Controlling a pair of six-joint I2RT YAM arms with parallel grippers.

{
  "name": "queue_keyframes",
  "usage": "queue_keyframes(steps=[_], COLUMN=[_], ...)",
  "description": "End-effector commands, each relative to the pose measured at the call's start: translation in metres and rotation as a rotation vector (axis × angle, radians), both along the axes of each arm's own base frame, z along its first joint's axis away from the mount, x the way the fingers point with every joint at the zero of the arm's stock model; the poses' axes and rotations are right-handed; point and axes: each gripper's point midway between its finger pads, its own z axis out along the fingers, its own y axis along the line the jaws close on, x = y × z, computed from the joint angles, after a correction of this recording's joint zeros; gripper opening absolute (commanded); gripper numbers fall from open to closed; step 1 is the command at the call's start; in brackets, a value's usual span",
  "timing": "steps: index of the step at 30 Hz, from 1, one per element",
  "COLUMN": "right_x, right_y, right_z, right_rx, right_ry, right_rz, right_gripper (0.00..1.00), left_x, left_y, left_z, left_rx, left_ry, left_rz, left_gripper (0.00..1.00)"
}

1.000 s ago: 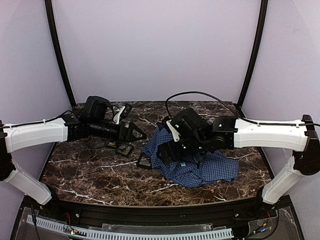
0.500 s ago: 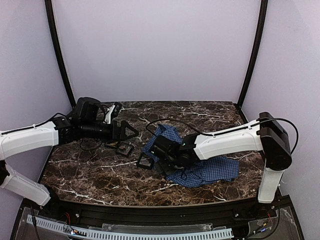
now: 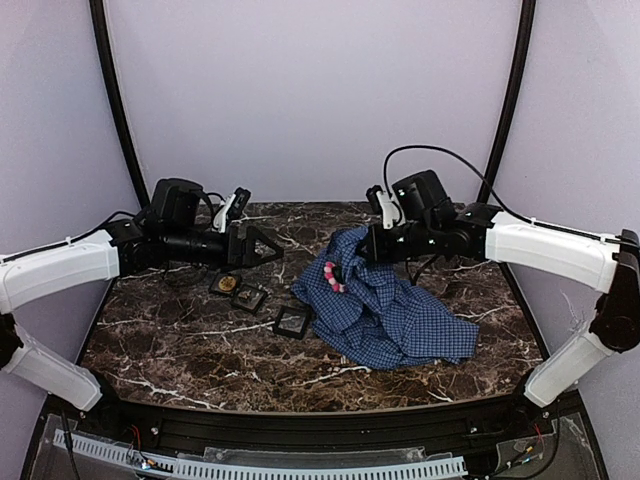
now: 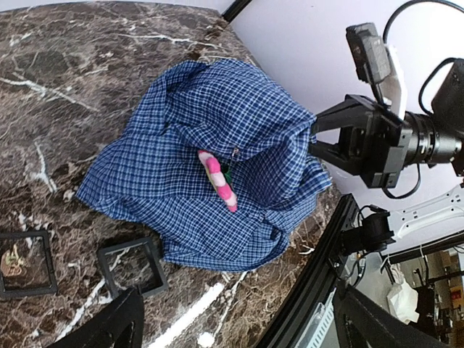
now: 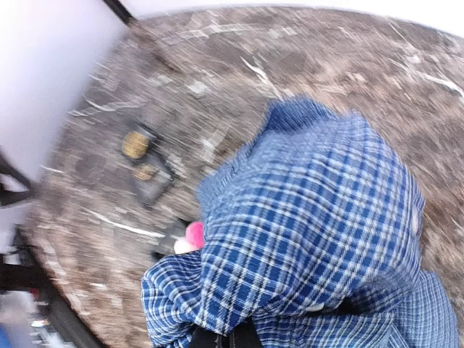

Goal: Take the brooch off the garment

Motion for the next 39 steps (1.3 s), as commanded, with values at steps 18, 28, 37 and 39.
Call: queue_keyframes(steps=[18,28,37,39], right_x=[-0.033,-0.033,-0.030,-0.027], right_y=[0.023,0.022,0.020,0.017], right_z=[0.106,0.113,0.102,0.087], right_rx=[0.550,0.571,0.536,0.484], right_ry=[0.013,-0.004,0.017,0.054], right_rz=[0.310,0.306,0.285,0.260], right_gripper=[0.00,0.00,0.00,0.00], left_x=[0.005,0.006,0.015,0.013], left_y=[-0.066,-0.093,-0.103,-0.100], left_z=[0.000,-0.005,-0.004,-0.005], left_rx=[-0.055,-0.092,-0.111,-0.089], left_ry=[0.073,0.102,0.102,0.092], left_rz=[-0.179,-0.231,-0.224,-0.230], left_gripper=[0.89,0.83,0.40,0.26])
